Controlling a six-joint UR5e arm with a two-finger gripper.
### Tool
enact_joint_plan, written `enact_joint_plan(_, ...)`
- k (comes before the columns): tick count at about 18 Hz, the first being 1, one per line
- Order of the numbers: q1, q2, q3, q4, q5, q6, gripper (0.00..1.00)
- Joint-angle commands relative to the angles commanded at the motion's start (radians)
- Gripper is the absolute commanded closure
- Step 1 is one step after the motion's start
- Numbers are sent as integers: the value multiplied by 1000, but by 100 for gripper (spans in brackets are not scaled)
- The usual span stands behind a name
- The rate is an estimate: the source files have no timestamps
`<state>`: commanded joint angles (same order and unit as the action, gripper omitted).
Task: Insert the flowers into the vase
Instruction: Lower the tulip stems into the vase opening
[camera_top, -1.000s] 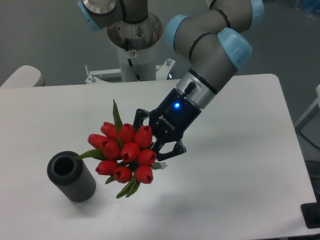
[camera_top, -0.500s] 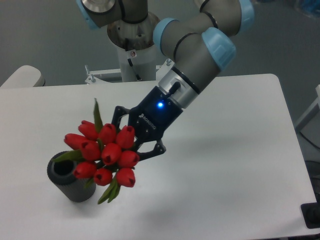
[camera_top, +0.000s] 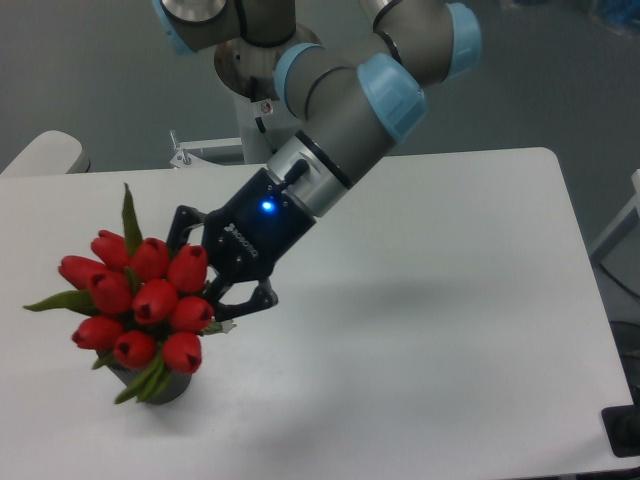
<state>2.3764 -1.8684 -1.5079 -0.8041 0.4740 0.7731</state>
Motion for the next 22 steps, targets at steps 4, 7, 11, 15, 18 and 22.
enact_joint_plan(4, -40, -5, -2, 43, -14, -3, 69)
enact_joint_plan(7, -45, -5, -2, 45, -60, 1, 69)
enact_joint_plan(11, -48, -5, -3, 59, -119, 6, 69)
enact_joint_plan(15, -54, -21, -5, 66, -198, 27, 69)
enact_joint_plan(18, -55, -28, -21, 66, -239, 52, 69)
enact_joint_plan(22, -55, -28, -29, 66, -241, 74, 69)
